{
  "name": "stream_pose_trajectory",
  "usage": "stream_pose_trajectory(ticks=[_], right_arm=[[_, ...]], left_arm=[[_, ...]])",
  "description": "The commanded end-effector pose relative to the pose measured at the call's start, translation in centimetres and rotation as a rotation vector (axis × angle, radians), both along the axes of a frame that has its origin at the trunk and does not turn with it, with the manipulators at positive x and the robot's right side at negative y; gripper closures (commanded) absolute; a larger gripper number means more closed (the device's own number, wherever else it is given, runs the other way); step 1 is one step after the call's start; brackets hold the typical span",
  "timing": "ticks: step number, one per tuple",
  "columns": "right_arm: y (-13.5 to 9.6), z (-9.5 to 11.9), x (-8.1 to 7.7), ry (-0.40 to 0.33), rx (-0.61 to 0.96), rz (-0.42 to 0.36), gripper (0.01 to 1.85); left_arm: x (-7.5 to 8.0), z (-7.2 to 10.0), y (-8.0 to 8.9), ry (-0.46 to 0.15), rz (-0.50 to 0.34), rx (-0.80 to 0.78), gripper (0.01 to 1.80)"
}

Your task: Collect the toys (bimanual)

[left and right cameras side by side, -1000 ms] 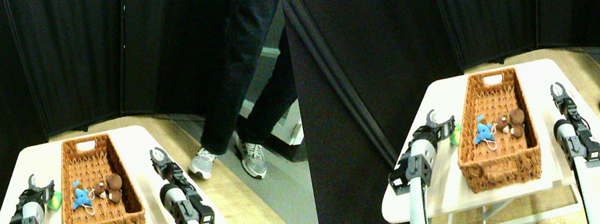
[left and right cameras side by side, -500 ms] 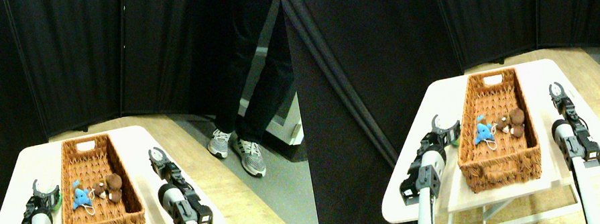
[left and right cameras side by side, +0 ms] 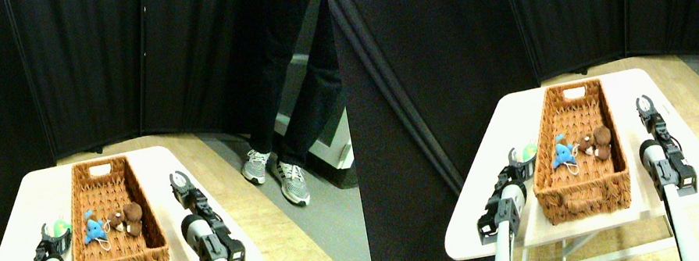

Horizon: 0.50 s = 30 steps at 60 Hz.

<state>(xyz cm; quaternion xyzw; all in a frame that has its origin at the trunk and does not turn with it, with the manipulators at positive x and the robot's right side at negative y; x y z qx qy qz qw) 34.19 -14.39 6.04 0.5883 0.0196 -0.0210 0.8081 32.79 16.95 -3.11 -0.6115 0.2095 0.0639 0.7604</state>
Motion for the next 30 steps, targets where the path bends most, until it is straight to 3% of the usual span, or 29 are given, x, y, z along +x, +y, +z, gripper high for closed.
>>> stream_pose_trajectory(ticks=[1, 21, 27, 30], right_arm=[[0.3, 0.5, 0.1, -0.03, -0.003, -0.001, 1.85], [0.7, 0.4, 0.2, -0.036, -0.021, 0.031, 1.85], [0.7, 0.5, 0.1, -0.025, 0.002, 0.024, 1.85], [0.6, 0.5, 0.1, -0.022, -0.003, 0.015, 1.85]], left_arm=[[1.0, 0.2, -0.2, -0.041, -0.009, -0.012, 1.26], [2.5, -1.1, -0.4, -0.032, 0.029, -0.034, 1.29], [2.7, -1.5, -0.3, -0.03, 0.038, -0.031, 1.5], [2.7, -1.6, -0.3, -0.034, 0.061, -0.032, 1.73]])
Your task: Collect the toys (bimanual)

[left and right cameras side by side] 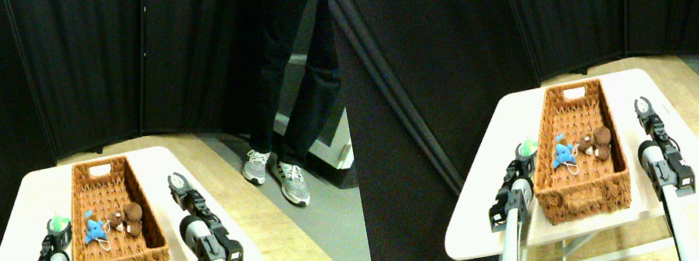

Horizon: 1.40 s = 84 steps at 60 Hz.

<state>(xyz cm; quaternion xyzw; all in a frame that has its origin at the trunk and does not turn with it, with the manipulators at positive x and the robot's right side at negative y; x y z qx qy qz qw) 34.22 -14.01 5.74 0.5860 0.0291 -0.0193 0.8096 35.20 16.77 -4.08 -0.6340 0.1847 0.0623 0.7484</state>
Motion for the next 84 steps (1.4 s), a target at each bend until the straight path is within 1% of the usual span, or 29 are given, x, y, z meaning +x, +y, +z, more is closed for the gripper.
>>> stream_pose_trajectory(ticks=[1, 8, 10, 12, 16, 25, 26, 29, 32, 34, 36, 37, 39, 44, 45, 47, 49, 54, 58, 60, 62, 66, 69, 71, 75, 78, 80, 82, 84], right_arm=[[0.2, 0.8, 0.0, -0.035, 0.012, -0.006, 1.85], [0.1, 0.7, 0.0, -0.034, 0.027, -0.005, 1.85], [0.1, 0.7, 0.0, -0.034, 0.028, -0.003, 1.85], [0.1, 0.7, 0.0, -0.035, 0.023, -0.003, 1.85], [0.1, 0.7, -0.1, -0.038, 0.019, 0.002, 1.85], [0.2, 0.7, 0.0, -0.049, 0.028, 0.01, 1.85], [0.2, 0.6, 0.0, -0.046, 0.03, 0.006, 1.85], [0.2, 0.6, 0.0, -0.044, 0.036, 0.009, 1.85], [0.2, 0.6, -0.1, -0.041, 0.037, 0.005, 1.85], [0.2, 0.6, -0.1, -0.043, 0.035, 0.006, 1.85], [0.1, 0.4, 0.0, -0.049, 0.037, 0.005, 1.85], [0.0, 0.4, 0.0, -0.05, 0.032, -0.001, 1.85], [0.0, 0.4, 0.0, -0.052, 0.03, -0.004, 1.85], [-0.2, 0.2, 0.1, -0.052, 0.042, -0.005, 1.85], [-0.2, 0.2, 0.1, -0.052, 0.042, -0.005, 1.85], [-0.3, 0.1, 0.1, -0.051, 0.041, -0.006, 1.85], [-0.3, 0.1, 0.1, -0.051, 0.038, -0.006, 1.85], [-0.3, 0.1, 0.0, -0.05, 0.043, -0.012, 1.85], [-0.4, 0.0, 0.0, -0.053, 0.057, -0.004, 1.85], [-0.4, -0.1, 0.0, -0.057, 0.05, 0.004, 1.85], [-0.4, -0.1, 0.0, -0.056, 0.052, 0.002, 1.85], [-0.5, -0.2, 0.0, -0.058, 0.048, 0.007, 1.85], [-0.5, -0.2, -0.1, -0.05, 0.062, -0.001, 1.85], [-0.5, -0.2, -0.1, -0.05, 0.063, -0.001, 1.85], [-0.6, -0.3, -0.2, -0.054, 0.056, 0.01, 1.85], [-0.7, -0.3, -0.3, -0.053, 0.071, 0.001, 1.85], [-0.7, -0.4, -0.3, -0.055, 0.079, 0.002, 1.85], [-0.8, -0.4, -0.3, -0.054, 0.075, 0.007, 1.85], [-0.8, -0.4, -0.4, -0.057, 0.077, 0.006, 1.85]], left_arm=[[0.3, -0.6, -0.1, 0.001, 0.038, 0.011, 1.8], [0.3, -0.4, 0.0, -0.007, 0.044, 0.055, 1.8], [0.2, -0.1, 0.0, -0.016, 0.03, 0.065, 1.8], [0.0, 0.2, 0.0, -0.014, 0.038, 0.067, 1.8], [0.0, 0.2, 0.3, -0.017, 0.038, 0.071, 1.8], [-0.3, 1.1, 0.9, -0.033, 0.034, 0.109, 1.8], [-0.3, 1.5, 1.3, -0.042, 0.018, 0.117, 1.8], [-0.4, 2.0, 1.6, -0.044, 0.016, 0.117, 1.8], [-0.4, 3.1, 2.5, -0.05, 0.0, 0.124, 1.8], [-0.4, 3.3, 2.7, -0.054, -0.011, 0.125, 1.8], [-0.6, 4.5, 2.9, -0.066, -0.001, 0.139, 1.8], [-0.6, 5.1, 3.1, -0.074, -0.013, 0.148, 1.8], [-0.6, 5.6, 3.3, -0.077, -0.021, 0.145, 1.8], [-0.7, 8.0, 3.4, -0.099, -0.064, 0.142, 1.8], [-0.7, 8.0, 3.4, -0.099, -0.064, 0.142, 1.8], [-0.6, 8.8, 3.2, -0.1, -0.083, 0.142, 1.8], [-0.6, 9.8, 2.9, -0.092, -0.098, 0.124, 1.8], [-0.5, 11.5, 2.0, -0.073, -0.102, 0.118, 1.8], [-0.3, 12.1, 1.4, -0.055, -0.148, 0.086, 1.8], [-0.2, 12.7, 0.6, -0.043, -0.156, 0.07, 1.8], [0.0, 13.1, -0.1, -0.044, -0.169, 0.067, 1.8], [0.2, 13.5, -0.8, -0.038, -0.185, 0.06, 1.8], [0.5, 14.0, -2.0, -0.038, -0.211, 0.038, 1.8], [0.6, 14.1, -2.2, -0.037, -0.215, 0.035, 1.8], [0.9, 14.7, -3.7, -0.026, -0.24, 0.011, 1.8], [1.2, 15.1, -4.9, -0.002, -0.262, -0.026, 1.8], [1.3, 15.1, -5.2, 0.002, -0.261, -0.03, 1.8], [1.5, 15.2, -6.1, 0.021, -0.269, -0.058, 1.8], [1.6, 15.1, -6.8, 0.024, -0.26, -0.063, 1.8]])
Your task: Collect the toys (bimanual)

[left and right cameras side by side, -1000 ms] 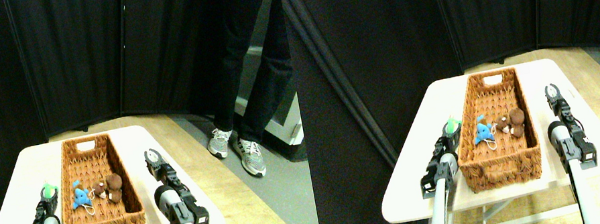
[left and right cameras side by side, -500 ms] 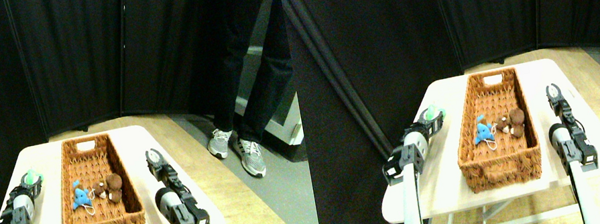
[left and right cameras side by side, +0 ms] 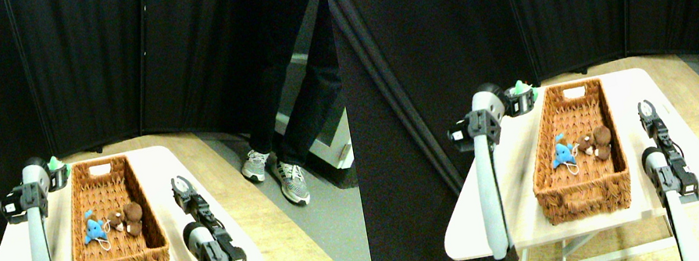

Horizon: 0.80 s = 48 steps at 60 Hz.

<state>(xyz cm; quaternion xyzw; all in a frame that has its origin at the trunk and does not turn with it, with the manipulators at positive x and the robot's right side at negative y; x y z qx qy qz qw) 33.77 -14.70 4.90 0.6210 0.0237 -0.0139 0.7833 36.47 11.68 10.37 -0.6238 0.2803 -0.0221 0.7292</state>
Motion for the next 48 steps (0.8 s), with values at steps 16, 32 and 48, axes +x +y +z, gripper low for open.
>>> stream_pose_trajectory(ticks=[16, 32, 48], right_arm=[[-0.9, 0.3, -0.3, -0.043, -0.016, -0.007, 1.85], [-1.2, 0.5, -0.6, -0.051, -0.015, -0.016, 1.85], [-1.3, 0.3, -0.5, -0.047, -0.02, -0.009, 1.85]], left_arm=[[0.4, 0.1, -5.9, 0.028, -0.009, -0.048, 1.8], [-0.2, -0.6, -7.3, 0.093, -0.049, -0.069, 1.55], [-0.7, -0.3, -6.5, 0.047, -0.088, 0.045, 0.77]])
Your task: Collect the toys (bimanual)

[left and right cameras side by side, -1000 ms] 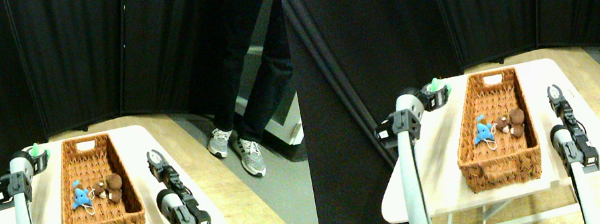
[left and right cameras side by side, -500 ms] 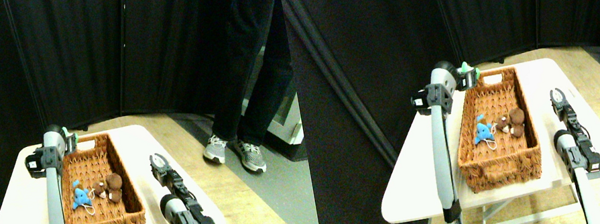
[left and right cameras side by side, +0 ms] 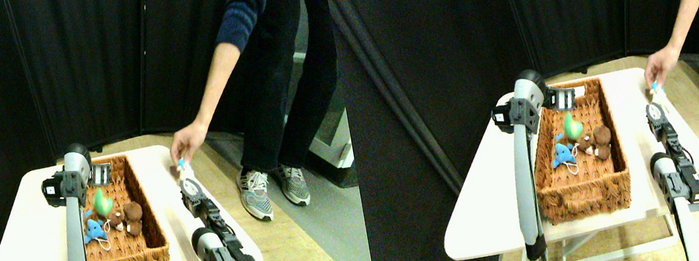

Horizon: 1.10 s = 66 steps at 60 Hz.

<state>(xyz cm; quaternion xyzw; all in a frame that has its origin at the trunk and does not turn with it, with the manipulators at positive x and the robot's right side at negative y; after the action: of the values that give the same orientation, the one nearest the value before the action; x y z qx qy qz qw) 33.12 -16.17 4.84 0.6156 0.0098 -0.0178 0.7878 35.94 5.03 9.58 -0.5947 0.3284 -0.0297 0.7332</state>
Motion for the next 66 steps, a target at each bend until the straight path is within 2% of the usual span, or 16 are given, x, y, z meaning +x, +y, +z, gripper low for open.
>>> stream_pose_trajectory(ticks=[1, 11, 12, 14, 16, 19, 20, 27, 29, 32, 38, 44, 56, 57, 61, 66], right_arm=[[0.2, 0.4, 0.1, -0.03, -0.011, 0.01, 1.85], [0.1, 0.4, 0.1, -0.014, 0.006, 0.012, 1.85], [0.0, 0.5, 0.0, -0.011, 0.004, 0.005, 1.85], [0.0, 0.5, 0.0, -0.011, 0.004, 0.005, 1.85], [0.0, 0.5, 0.0, -0.015, 0.007, 0.004, 1.85], [-0.1, 0.5, 0.0, -0.017, 0.018, 0.011, 1.85], [-0.1, 0.5, 0.0, -0.017, 0.018, 0.011, 1.85], [-0.3, 0.5, 0.1, -0.018, 0.005, 0.019, 1.85], [-0.4, 0.5, 0.1, -0.018, 0.003, 0.021, 1.85], [-0.4, 0.5, 0.2, -0.009, -0.001, 0.02, 1.85], [-0.4, 0.5, 0.4, -0.005, 0.002, 0.038, 1.85], [-0.4, 0.5, 0.5, 0.003, 0.006, 0.039, 1.85], [-0.3, 0.4, 0.8, 0.035, 0.028, 0.074, 1.85], [-0.2, 0.3, 0.8, 0.067, 0.023, 0.08, 1.85], [-0.1, 0.3, 0.8, 0.107, 0.036, 0.098, 1.85], [0.1, 0.0, 0.9, 0.135, 0.042, 0.149, 1.82]], left_arm=[[-0.1, 0.5, 0.2, -0.011, 0.001, -0.002, 0.76], [-0.1, 0.6, 1.4, -0.032, 0.053, -0.018, 0.92], [0.0, 0.7, 2.2, -0.052, 0.064, -0.005, 1.07], [0.0, 0.7, 2.2, -0.052, 0.064, -0.005, 1.07], [0.1, 0.9, 3.5, -0.092, 0.08, 0.008, 1.49], [0.3, 0.7, 5.0, -0.117, 0.077, 0.015, 1.8], [0.3, 0.7, 5.0, -0.117, 0.077, 0.015, 1.8], [0.4, 0.0, 8.7, -0.16, 0.115, 0.085, 1.8], [0.4, -0.1, 9.0, -0.161, 0.122, 0.095, 1.8], [-0.1, -0.8, 10.9, -0.159, 0.163, 0.126, 1.8], [-0.7, -1.9, 12.4, -0.171, 0.183, 0.193, 1.8], [-1.1, -3.9, 13.8, -0.168, 0.198, 0.211, 1.8], [-2.2, -7.1, 14.8, -0.159, 0.268, 0.235, 1.8], [-2.5, -7.8, 14.8, -0.154, 0.285, 0.24, 1.8], [-2.8, -8.6, 14.7, -0.144, 0.328, 0.231, 1.8], [-3.1, -9.6, 14.6, -0.136, 0.338, 0.253, 1.8]])
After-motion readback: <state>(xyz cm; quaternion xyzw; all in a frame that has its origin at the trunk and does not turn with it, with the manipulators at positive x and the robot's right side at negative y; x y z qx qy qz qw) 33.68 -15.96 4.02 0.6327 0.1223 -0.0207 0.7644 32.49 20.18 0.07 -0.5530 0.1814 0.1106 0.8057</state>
